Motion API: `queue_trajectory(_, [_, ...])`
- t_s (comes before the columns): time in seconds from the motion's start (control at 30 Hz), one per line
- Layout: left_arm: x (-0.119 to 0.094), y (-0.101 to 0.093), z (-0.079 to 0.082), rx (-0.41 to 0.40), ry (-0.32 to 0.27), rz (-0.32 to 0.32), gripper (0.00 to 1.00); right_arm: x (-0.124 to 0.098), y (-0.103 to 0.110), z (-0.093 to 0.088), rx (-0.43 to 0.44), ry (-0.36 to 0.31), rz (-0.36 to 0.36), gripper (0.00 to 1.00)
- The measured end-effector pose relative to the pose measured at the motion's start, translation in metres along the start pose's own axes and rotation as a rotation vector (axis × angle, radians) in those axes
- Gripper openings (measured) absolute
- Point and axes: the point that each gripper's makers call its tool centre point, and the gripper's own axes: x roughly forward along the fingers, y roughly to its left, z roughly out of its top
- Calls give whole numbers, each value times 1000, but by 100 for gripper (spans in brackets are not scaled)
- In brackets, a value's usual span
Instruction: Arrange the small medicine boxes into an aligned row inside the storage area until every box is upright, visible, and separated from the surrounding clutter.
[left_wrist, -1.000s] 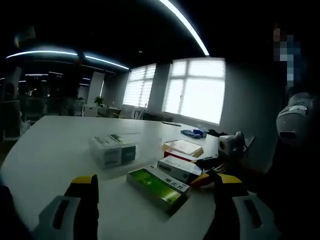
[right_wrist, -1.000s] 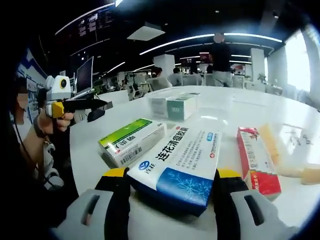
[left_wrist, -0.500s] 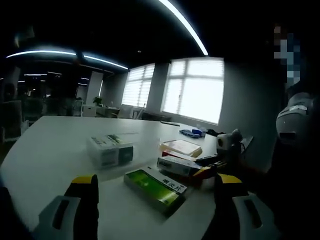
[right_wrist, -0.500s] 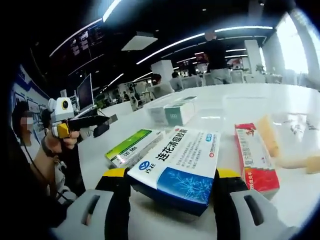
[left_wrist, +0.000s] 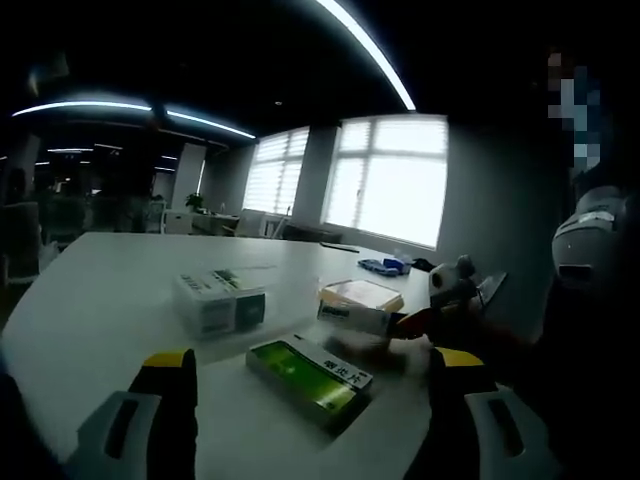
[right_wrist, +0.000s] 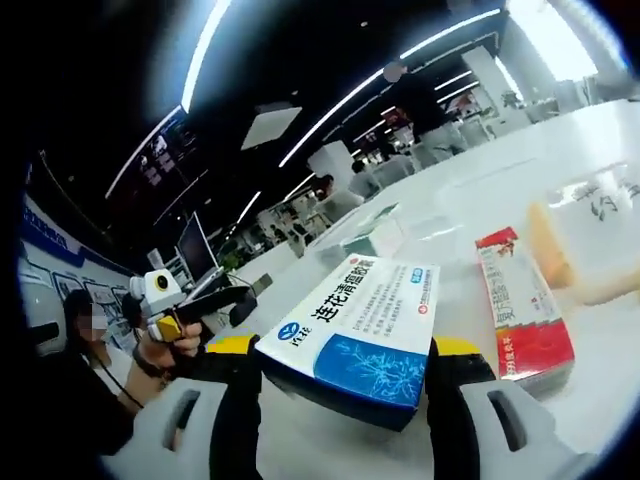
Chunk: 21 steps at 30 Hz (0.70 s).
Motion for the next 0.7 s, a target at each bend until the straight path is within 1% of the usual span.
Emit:
queue_trajectory(0.1, [1, -1, 0, 8, 3, -3, 96, -2, 4, 5, 60, -18, 44, 63])
queue_trajectory(0.13, [2, -1, 0, 13, 4, -7, 95, -3, 7, 7, 96, -25, 70, 63])
queue_trajectory(0.2, [4, -1, 0, 18, 7, -11, 94, -4, 12, 10, 129, -33, 117, 63])
queue_trajectory(0.3, [8, 0, 4, 41, -3, -32, 93, -6, 14, 13, 131, -28, 138, 64])
queue_trajectory(0.33, [10, 0, 8, 57, -22, -57, 93, -7, 18, 13, 134, -17, 164, 64])
queue_trajectory(0.37, [11, 0, 10, 62, -30, -67, 93, -8, 25, 15, 139, -17, 209, 64])
queue_trajectory(0.4, [14, 0, 13, 70, -40, -95, 93, -9, 33, 16, 161, -2, 255, 64])
queue_trajectory(0.43, [18, -2, 14, 86, -43, -120, 93, -10, 41, 19, 197, 5, 301, 64])
queue_trajectory(0.47, [21, -1, 15, 103, -40, -130, 92, -12, 50, 20, 229, 23, 356, 64])
queue_trajectory(0.53, [30, -2, 19, 156, -38, -150, 92, -15, 64, 27, 296, 32, 447, 64])
queue_trajectory(0.57, [34, -5, 22, 177, -45, -168, 91, -17, 72, 25, 336, 76, 500, 64])
queue_trajectory(0.6, [37, -6, 24, 180, -54, -174, 90, -17, 75, 29, 352, 70, 525, 64])
queue_trajectory(0.63, [43, -7, 27, 180, -64, -186, 89, -19, 83, 31, 402, 97, 581, 64])
queue_trajectory(0.67, [46, -11, 30, 177, -82, -208, 89, -21, 87, 31, 434, 128, 617, 64])
queue_trajectory(0.7, [51, -16, 36, 167, -116, -240, 89, -21, 93, 36, 486, 131, 666, 64])
